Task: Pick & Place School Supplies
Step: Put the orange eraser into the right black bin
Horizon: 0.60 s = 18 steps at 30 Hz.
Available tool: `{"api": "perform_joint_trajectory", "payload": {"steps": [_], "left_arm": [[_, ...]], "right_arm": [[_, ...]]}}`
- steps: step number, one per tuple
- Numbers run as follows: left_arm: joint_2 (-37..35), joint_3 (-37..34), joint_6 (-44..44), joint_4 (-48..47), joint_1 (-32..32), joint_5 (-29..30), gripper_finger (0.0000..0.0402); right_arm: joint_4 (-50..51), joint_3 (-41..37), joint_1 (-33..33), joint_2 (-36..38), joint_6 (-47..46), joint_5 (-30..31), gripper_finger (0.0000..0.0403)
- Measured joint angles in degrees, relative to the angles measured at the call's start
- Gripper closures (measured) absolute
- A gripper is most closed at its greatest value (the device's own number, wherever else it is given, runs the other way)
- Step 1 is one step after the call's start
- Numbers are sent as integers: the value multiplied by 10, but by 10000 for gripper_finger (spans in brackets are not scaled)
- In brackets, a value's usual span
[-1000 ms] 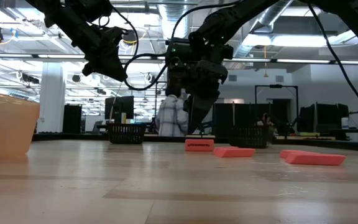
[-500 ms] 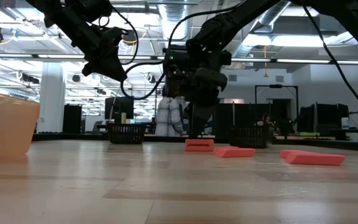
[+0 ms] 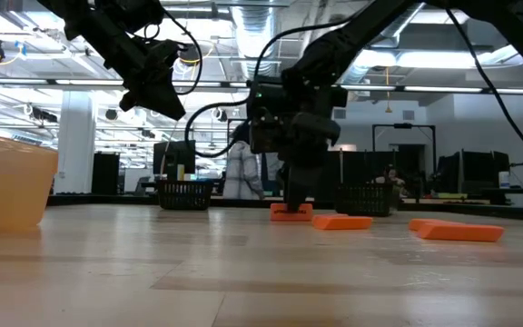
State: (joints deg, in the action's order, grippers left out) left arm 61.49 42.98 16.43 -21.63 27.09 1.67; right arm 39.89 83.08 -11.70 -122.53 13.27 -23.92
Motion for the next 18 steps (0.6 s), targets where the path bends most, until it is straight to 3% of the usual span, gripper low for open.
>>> {"api": "perform_joint_trajectory", "payload": {"steps": [3,6,13,18], "left_arm": [[0,0,0,0,0,0,330],[0,0,2,0,0,0,330],[0,0,2,0,0,0,330],[0,0,3,0,0,5,330]], "right_arm": [[-10,-2,-6,-1,-3,6,295],[-16,-3,-11,-2,0,-13,374],[-18,-6,-30,-1,-22,-49,380],[-4,-7,-63,46,-24,-43,380]]}}
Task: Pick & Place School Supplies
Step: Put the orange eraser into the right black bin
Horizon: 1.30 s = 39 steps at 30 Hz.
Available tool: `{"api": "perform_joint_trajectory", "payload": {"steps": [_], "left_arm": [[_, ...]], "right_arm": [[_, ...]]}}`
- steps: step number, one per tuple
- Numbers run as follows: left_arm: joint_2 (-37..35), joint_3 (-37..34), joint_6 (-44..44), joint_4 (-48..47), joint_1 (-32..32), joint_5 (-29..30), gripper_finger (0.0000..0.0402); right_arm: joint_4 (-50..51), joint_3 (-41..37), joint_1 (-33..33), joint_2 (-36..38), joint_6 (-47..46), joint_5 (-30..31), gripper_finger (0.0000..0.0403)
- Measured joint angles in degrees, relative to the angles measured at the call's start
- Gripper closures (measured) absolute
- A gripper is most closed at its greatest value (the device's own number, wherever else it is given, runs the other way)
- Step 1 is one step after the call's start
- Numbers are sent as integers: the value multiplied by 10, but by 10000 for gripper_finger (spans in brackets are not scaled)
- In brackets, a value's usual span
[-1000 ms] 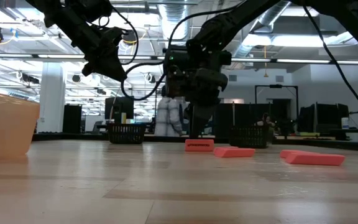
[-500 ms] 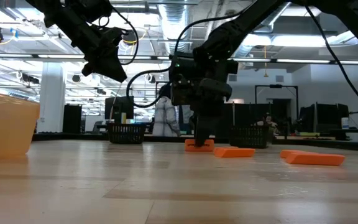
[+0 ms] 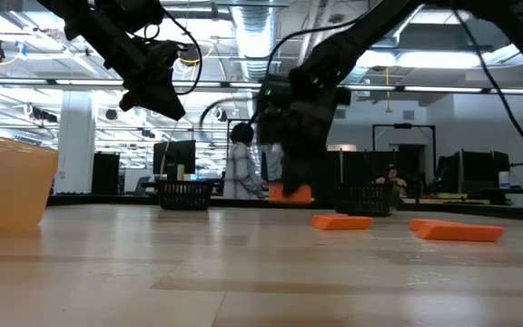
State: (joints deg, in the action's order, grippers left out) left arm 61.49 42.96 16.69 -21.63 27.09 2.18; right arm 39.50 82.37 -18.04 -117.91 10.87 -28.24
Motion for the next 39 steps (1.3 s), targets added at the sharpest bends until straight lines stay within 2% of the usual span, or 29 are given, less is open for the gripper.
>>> {"api": "perform_joint_trajectory", "payload": {"steps": [7,9,13,20,26,34,39], "left_arm": [[0,0,-2,0,0,9,330],[0,0,-2,1,0,9,330],[0,0,-2,1,0,8,330],[0,0,-2,2,0,8,330],[0,0,2,2,0,10,330],[0,0,5,2,0,13,330],[0,0,7,2,0,15,330]], "right_arm": [[50,2,-83,92,4,4,380],[79,2,-112,112,18,26,380],[129,2,-172,126,44,57,380],[146,-6,-241,125,58,59,380],[151,-61,-276,123,71,53,380],[133,-120,-283,122,80,42,379],[127,-121,-287,122,74,-12,332]]}}
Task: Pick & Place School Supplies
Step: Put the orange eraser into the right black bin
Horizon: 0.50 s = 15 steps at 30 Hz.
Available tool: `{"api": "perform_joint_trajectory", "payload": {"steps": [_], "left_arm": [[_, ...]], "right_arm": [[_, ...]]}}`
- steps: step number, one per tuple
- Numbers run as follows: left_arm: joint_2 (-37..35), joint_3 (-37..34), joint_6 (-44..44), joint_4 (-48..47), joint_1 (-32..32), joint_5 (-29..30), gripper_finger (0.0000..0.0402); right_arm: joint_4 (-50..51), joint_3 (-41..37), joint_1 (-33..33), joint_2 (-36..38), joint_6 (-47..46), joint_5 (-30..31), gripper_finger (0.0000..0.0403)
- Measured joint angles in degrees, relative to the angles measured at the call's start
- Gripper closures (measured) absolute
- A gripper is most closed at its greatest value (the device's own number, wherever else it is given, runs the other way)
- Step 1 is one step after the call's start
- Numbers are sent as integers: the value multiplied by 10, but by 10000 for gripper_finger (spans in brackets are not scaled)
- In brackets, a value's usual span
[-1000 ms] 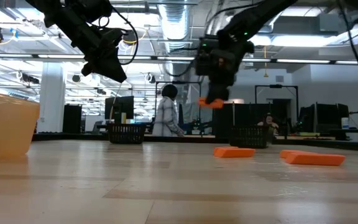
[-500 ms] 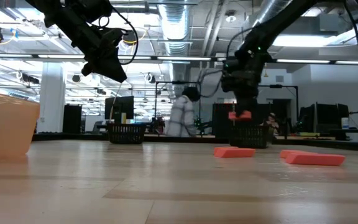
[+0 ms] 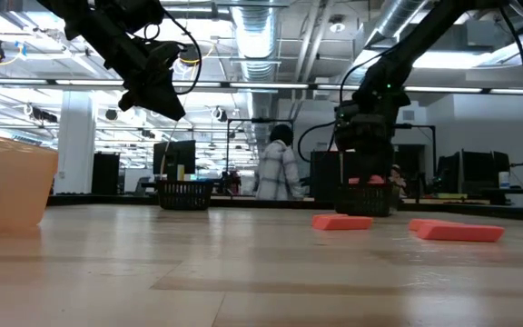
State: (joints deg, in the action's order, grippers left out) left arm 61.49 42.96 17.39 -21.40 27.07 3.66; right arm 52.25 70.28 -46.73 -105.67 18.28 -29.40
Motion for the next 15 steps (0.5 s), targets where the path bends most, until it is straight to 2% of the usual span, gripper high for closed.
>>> {"api": "perform_joint_trajectory", "payload": {"steps": [9,12,15], "left_arm": [[0,0,18,0,0,6,330],[0,0,23,0,0,10,330],[0,0,23,7,0,10,330]], "right_arm": [[14,0,-1,1,1,-16,203],[17,0,-4,23,1,-54,181],[1,0,-3,67,-5,-92,178]]}}
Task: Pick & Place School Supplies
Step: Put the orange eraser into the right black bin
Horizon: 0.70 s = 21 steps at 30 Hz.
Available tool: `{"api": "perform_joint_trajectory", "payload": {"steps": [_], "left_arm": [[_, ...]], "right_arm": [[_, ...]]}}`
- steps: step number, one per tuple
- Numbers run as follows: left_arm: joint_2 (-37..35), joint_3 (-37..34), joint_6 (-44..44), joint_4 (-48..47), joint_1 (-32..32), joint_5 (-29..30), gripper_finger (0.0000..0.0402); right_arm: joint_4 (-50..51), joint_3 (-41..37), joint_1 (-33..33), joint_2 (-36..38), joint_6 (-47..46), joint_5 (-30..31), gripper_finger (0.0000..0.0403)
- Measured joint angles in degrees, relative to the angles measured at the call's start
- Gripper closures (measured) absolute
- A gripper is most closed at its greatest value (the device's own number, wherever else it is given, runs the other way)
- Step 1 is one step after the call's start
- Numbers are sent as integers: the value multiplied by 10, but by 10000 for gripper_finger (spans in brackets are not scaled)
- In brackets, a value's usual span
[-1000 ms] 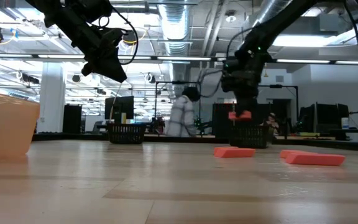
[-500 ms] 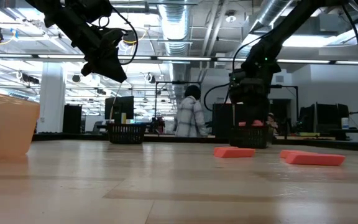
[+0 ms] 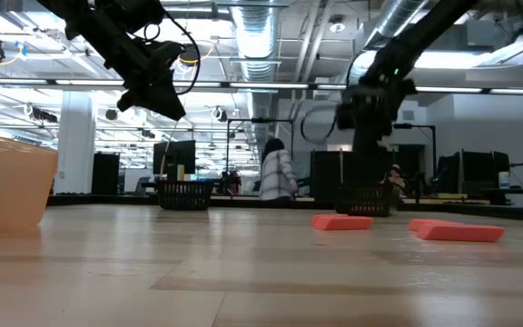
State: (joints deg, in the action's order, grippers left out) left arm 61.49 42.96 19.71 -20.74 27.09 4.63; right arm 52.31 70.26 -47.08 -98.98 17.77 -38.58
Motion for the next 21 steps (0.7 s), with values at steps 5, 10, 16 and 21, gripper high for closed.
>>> {"api": "perform_joint_trajectory", "payload": {"steps": [5,10,16,21], "left_arm": [[0,0,-8,121,-1,-53,330],[1,0,52,321,-1,-75,330],[3,0,156,457,-13,-104,330],[1,0,166,567,-41,-138,330]], "right_arm": [[-93,0,10,110,-79,-92,196],[-242,0,39,231,-190,-122,227],[-415,1,116,311,-313,-85,265],[-541,1,193,319,-396,-43,286]]}}
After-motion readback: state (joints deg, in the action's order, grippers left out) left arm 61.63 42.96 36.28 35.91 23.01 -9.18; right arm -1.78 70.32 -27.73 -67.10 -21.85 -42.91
